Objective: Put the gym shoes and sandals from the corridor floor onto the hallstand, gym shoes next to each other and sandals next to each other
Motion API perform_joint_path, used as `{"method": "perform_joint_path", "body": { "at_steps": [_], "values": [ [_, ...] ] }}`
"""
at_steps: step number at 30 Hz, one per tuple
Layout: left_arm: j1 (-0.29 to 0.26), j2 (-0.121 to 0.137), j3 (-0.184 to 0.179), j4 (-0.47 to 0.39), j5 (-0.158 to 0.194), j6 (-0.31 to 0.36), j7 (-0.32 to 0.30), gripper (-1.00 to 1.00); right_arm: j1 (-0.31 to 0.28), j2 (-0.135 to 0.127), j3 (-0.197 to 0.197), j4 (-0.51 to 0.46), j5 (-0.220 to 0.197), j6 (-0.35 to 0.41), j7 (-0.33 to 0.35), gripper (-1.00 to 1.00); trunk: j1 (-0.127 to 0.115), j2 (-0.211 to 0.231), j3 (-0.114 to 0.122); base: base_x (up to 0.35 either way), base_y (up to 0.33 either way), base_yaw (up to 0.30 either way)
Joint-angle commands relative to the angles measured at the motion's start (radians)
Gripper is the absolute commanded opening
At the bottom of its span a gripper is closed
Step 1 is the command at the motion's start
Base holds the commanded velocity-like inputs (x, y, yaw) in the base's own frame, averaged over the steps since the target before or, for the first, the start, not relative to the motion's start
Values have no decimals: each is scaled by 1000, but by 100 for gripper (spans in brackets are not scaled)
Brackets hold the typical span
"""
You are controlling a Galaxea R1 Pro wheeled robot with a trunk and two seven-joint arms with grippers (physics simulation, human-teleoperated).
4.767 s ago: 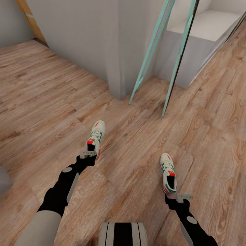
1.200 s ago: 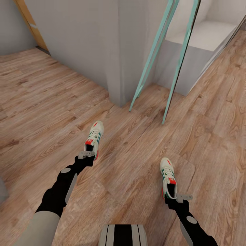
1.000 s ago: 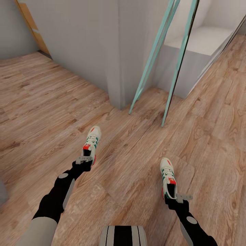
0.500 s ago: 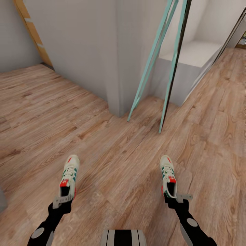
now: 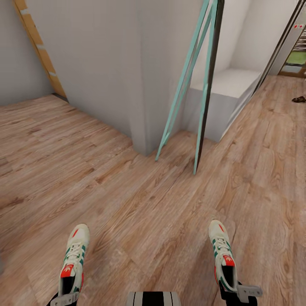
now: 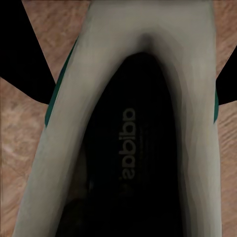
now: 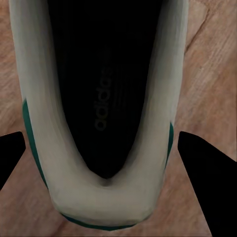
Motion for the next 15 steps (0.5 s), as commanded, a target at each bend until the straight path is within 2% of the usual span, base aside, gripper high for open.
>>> {"method": "perform_joint_path", "body": {
  "at_steps": [1,15],
  "values": [
    [3,-2,11,0,-8,-9,-9,-100,0,1,-4,3,7,-3,-1,-100,-1,0,5,0,0,-68],
    [10,-6,20,5,-9,-18,-9,-100,1,8,-3,25,7,-4,-1,-100,-7,3,81,0,0,-71]
  ]
}}
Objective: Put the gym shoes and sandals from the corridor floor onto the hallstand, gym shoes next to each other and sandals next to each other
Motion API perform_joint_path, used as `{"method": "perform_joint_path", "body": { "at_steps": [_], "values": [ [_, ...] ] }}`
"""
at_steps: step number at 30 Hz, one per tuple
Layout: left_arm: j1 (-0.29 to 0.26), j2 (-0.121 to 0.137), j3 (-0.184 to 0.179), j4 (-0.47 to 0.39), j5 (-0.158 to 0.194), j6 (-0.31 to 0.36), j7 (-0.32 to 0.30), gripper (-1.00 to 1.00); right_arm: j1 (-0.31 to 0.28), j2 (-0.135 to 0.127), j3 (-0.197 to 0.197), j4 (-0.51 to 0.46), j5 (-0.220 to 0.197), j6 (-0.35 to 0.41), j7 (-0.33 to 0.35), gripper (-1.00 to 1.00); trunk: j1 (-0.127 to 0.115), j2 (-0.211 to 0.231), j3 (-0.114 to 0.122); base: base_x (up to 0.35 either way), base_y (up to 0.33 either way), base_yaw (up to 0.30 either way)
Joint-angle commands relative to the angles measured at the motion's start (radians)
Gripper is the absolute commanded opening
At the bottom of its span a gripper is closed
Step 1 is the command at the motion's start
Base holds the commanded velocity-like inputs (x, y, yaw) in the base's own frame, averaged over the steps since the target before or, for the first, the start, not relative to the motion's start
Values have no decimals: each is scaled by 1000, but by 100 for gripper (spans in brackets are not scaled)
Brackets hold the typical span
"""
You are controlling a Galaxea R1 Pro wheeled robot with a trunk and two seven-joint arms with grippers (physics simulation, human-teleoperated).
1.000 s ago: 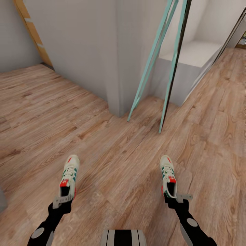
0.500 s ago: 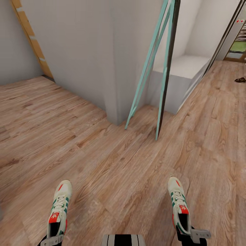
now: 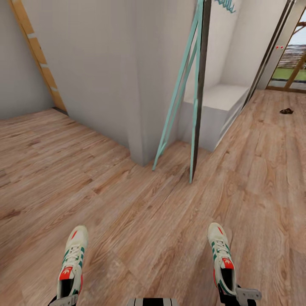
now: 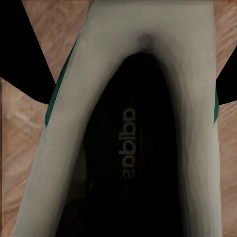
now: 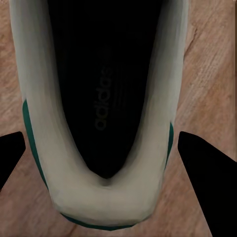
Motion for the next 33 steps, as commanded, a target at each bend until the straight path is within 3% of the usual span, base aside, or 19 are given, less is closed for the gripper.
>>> {"method": "perform_joint_path", "body": {
  "at_steps": [1,20,33],
  "values": [
    [-1,-1,8,2,-7,-3,-9,-100,-1,1,-5,2,8,-3,0,-100,-1,0,5,0,0,-74],
    [-1,-2,6,19,-9,-3,-9,-100,-1,4,-4,14,8,-3,0,-100,-9,4,107,0,0,-61],
    [-1,-3,6,19,-11,-3,-9,-100,-1,4,-3,21,9,-2,0,-100,-59,95,151,0,0,-1]
  ]
}}
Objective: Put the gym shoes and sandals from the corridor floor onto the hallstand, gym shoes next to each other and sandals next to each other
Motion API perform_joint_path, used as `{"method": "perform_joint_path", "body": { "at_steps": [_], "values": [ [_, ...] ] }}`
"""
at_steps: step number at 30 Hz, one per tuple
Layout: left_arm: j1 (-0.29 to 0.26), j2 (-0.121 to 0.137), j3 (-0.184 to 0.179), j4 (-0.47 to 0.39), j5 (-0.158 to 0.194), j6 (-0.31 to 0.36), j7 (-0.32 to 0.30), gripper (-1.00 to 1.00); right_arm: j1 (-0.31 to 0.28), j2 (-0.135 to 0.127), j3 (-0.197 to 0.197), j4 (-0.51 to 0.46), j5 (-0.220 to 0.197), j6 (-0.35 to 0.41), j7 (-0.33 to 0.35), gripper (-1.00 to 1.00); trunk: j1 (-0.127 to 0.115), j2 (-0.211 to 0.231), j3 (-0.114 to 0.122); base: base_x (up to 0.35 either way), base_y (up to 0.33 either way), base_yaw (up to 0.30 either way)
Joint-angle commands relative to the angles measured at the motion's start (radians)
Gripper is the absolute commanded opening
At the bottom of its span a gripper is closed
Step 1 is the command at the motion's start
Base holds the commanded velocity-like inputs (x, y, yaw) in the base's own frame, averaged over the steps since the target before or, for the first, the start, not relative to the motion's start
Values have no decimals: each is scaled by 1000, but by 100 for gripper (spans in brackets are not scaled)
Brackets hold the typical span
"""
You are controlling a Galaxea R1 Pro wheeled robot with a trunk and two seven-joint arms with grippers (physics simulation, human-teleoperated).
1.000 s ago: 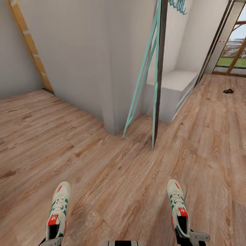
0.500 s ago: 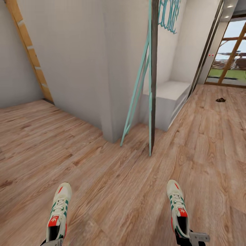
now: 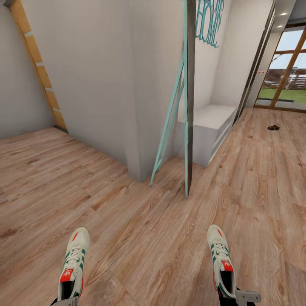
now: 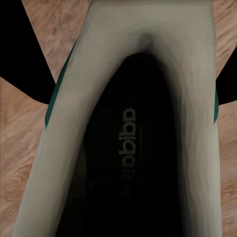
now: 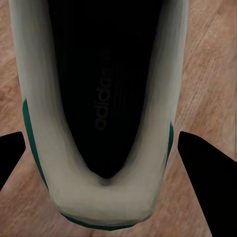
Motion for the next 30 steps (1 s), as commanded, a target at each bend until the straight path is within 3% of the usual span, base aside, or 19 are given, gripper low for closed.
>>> {"method": "perform_joint_path", "body": {
  "at_steps": [1,6,18,30],
  "values": [
    [-1,-1,8,1,-7,-3,-9,-100,-1,1,-5,1,8,-3,0,-100,-4,7,2,0,0,0],
    [-1,-1,8,1,-7,-3,-9,-100,-1,0,-5,1,9,-3,1,-100,-23,42,18,0,0,0],
    [-1,1,9,-1,-2,-6,-9,-100,-1,0,-5,1,8,-3,0,-100,-23,42,18,-7,-5,0],
    [-1,-1,9,-1,-3,-7,-9,-100,-1,0,-5,-1,7,-3,-1,-100,-23,42,18,-208,-152,0]
  ]
}}
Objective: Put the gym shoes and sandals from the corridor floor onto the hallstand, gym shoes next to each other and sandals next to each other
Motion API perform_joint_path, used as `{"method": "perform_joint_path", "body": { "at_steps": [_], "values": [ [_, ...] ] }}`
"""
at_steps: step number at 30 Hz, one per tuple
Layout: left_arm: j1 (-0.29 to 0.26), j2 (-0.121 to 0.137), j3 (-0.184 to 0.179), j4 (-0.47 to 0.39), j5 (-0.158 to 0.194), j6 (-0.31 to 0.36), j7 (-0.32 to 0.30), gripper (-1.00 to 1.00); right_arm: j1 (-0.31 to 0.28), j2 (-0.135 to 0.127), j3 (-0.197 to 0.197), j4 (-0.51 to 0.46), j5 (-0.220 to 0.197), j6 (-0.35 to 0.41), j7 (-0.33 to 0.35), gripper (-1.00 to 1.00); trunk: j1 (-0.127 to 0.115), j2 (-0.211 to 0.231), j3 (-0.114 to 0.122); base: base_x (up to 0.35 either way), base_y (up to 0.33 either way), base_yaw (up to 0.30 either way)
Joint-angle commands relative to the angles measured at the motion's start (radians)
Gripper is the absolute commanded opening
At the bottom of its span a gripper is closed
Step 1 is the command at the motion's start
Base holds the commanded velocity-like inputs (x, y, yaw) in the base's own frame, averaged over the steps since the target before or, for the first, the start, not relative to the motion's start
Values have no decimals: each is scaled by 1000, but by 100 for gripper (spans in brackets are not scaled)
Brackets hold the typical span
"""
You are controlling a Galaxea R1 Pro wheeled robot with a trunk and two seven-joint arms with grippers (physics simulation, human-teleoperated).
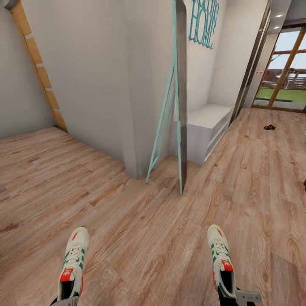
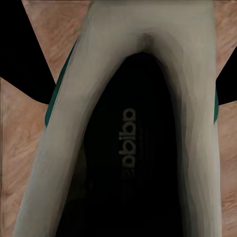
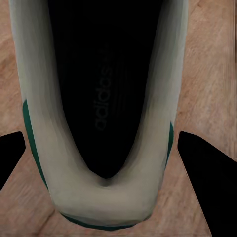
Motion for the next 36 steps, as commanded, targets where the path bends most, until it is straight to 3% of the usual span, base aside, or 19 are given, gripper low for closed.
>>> {"method": "perform_joint_path", "body": {
  "at_steps": [1,8,36],
  "values": [
    [-1,-1,8,0,-7,-3,-9,-100,-1,1,-4,1,8,-3,-1,-100,-1,0,-1,-233,-179,0],
    [-1,-1,8,0,-7,-3,-9,-100,-1,1,-4,1,8,-3,-1,-100,-1,0,-1,-234,-182,72],
    [-1,-3,8,0,-7,-3,-9,-100,-1,2,-4,1,8,-3,-1,-100,-1,0,-1,-234,-184,275]
  ]
}}
